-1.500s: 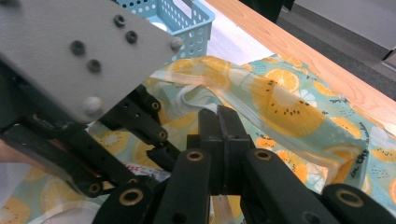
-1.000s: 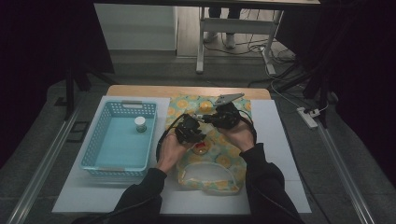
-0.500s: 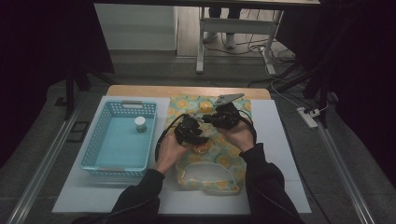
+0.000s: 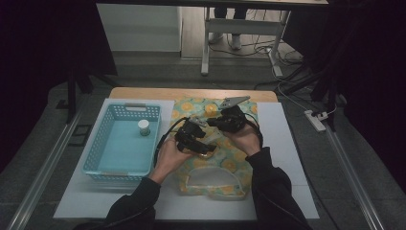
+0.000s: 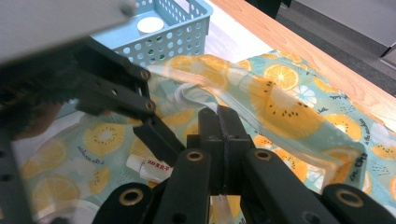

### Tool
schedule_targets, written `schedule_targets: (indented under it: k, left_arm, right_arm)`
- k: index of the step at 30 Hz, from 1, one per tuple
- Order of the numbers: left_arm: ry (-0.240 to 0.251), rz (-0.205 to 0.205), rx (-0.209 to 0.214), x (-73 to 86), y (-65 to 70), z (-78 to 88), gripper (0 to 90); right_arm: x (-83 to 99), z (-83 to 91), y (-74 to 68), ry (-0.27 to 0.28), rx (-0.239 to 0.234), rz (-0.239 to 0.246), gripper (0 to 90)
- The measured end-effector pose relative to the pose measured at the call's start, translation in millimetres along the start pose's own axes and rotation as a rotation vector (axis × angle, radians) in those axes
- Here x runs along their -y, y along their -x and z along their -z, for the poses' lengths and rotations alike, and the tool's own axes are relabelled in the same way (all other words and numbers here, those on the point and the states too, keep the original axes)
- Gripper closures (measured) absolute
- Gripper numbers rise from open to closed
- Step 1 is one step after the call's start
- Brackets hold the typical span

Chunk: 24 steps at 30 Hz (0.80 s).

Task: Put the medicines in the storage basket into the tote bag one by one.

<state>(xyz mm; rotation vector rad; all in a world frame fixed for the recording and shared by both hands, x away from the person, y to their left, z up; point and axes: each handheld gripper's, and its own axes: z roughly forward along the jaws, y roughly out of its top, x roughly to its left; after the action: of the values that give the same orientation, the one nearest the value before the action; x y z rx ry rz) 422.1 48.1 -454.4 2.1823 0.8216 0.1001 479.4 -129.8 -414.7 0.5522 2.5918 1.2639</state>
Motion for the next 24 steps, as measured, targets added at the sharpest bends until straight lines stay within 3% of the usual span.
schedule_targets:
  k: [7,10,24]
  left_arm:
    - [-0.001,-0.001,-0.005,6.3,0.1,20.0,14.7]
    - [0.020,0.014,-0.005,9.9,-2.3,30.5,10.6]
    - [0.068,0.050,-0.028,38.0,-24.4,72.8,1.0]
  right_arm:
    - [0.2,-0.2,0.0,-0.004,-0.001,-0.001,90.0]
    - [0.2,-0.7,-0.5,-0.004,-0.001,0.002,90.0]
    - [1.0,-0.7,1.3,-0.008,0.001,-0.003,90.0]
